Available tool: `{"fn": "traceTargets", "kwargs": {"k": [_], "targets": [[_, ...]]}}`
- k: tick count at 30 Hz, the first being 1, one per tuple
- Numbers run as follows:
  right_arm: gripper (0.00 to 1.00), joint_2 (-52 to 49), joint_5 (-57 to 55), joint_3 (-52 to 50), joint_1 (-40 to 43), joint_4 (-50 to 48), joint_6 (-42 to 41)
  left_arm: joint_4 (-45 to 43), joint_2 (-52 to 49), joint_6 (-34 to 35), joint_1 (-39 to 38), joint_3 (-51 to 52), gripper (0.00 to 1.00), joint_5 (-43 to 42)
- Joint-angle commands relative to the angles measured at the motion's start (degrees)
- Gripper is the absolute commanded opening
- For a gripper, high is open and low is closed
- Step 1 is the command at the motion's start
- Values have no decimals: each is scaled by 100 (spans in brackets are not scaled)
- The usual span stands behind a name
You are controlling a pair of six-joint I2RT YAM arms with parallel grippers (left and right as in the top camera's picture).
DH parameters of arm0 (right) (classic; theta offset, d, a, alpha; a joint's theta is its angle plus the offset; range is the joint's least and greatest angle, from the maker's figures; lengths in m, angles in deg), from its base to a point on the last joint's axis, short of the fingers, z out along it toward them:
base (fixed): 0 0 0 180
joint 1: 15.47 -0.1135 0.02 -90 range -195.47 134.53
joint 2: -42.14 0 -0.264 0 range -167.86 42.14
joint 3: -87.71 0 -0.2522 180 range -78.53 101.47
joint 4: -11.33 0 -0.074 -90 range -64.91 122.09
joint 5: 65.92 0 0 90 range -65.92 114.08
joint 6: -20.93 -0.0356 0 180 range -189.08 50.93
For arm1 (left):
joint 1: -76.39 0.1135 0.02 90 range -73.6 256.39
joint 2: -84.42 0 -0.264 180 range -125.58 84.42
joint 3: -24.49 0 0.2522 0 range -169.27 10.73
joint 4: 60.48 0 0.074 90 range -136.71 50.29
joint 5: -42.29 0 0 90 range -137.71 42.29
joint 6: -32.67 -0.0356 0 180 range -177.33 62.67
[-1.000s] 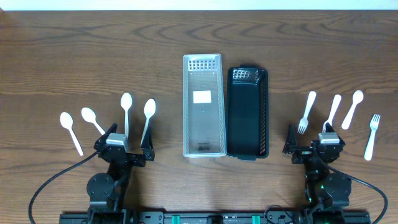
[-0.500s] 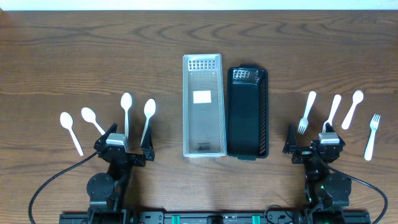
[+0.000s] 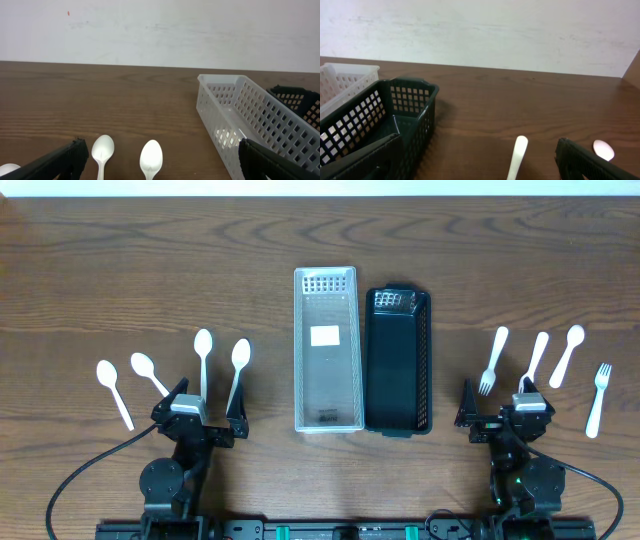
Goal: Pack container
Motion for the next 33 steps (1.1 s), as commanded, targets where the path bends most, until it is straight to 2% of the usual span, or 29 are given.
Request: {"fn": "traceTargets", "kwargs": {"k": [1, 6, 9, 14, 18, 21, 25, 30, 33], "targets": [[99, 31, 28, -9, -61, 26, -103, 181, 39, 52, -24, 98, 98, -59], [99, 31, 28, -7, -61, 24, -103, 177, 39, 155, -24, 92, 98, -59], [99, 28, 24, 116, -59, 20, -98, 245, -24, 518, -24, -52, 98, -59], [99, -415, -168, 662, 15, 131, -101, 289, -704, 675, -24, -758, 98, 17], [99, -1526, -168, 1519, 74, 170, -101, 389, -1886, 654, -24, -1733, 98, 76], [99, -2673, -164, 2417, 107, 328, -101, 791, -3008, 621, -24, -2706, 98, 76], [99, -4378, 72, 3989, 107, 1318, -101, 1788, -4498, 544, -24, -4109, 98, 96], [99, -6448, 70, 6352, 125, 3300, -35, 3580, -6227, 544, -24, -5914, 98, 332], [99, -7289, 164, 7237, 122, 3834, -103, 4157, -6867, 546, -22, -6481, 98, 487]]}}
